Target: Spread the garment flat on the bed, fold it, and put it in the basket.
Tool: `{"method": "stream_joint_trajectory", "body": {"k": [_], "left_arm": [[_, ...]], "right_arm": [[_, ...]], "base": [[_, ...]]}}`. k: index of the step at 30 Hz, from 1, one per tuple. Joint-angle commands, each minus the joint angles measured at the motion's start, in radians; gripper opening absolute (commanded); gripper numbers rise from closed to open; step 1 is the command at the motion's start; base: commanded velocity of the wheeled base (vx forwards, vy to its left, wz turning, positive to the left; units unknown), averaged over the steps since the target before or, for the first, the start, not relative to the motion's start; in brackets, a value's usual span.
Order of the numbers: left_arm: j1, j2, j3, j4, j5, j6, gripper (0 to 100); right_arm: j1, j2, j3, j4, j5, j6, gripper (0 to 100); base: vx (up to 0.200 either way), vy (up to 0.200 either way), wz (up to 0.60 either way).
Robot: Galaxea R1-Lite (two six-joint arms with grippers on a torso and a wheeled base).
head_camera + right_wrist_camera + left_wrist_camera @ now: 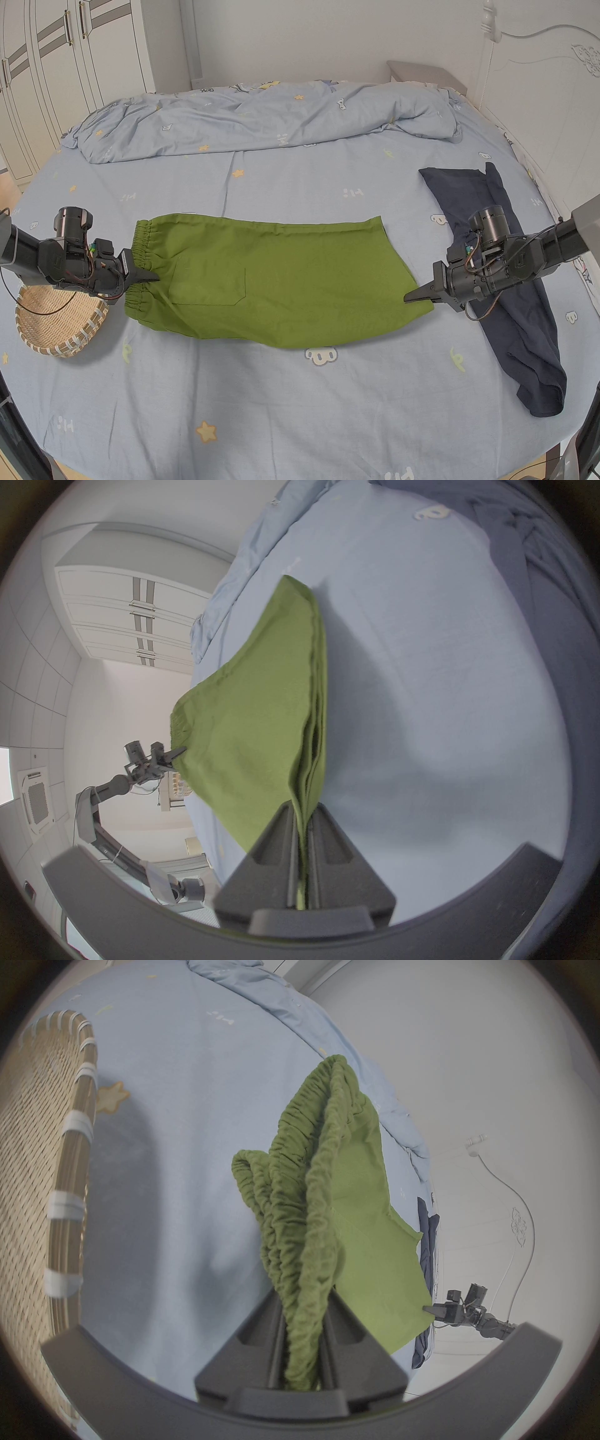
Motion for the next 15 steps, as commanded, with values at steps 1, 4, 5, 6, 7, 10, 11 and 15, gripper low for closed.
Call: {"method": "stream_joint_trajectory", "body": {"k": [1,4,5,6,7,10,11,15], "left_arm": [[-0.005,-0.072,0.021,0.079,-0.001,0.028,0],[0.005,-0.103,0.069,0.111,-0.001,0.070,0],[0.019,-0.129,0.115,0.125,-0.001,0.113,0],[0.029,-0.144,0.144,0.130,-0.001,0.133,0],[0.038,-0.164,0.179,0.133,-0.001,0.155,0],[0.046,-0.217,0.285,0.133,-0.001,0.201,0],[0.046,-0.221,0.296,0.133,-0.001,0.204,0],[0.048,-0.325,0.458,0.124,0.002,0.233,0]], "right_arm": [[0.045,-0.212,0.110,0.069,-0.009,0.000,0],[0.045,-0.252,0.174,0.070,-0.041,-0.002,0],[0.043,-0.276,0.232,0.069,-0.080,-0.003,0],[0.043,-0.290,0.264,0.067,-0.095,-0.005,0],[0.043,-0.309,0.304,0.066,-0.106,-0.013,0],[0.042,-0.364,0.412,0.066,-0.112,-0.040,0],[0.043,-0.370,0.422,0.066,-0.112,-0.040,0],[0.067,-0.447,0.574,0.063,-0.107,-0.039,0]], "base": [[0.000,0.000,0.00],[0.000,0.000,0.00],[0.000,0.000,0.00],[0.000,0.000,0.00],[0.000,0.000,0.00],[0.000,0.000,0.00],[0.000,0.000,0.00],[0.000,0.000,0.00]]}}
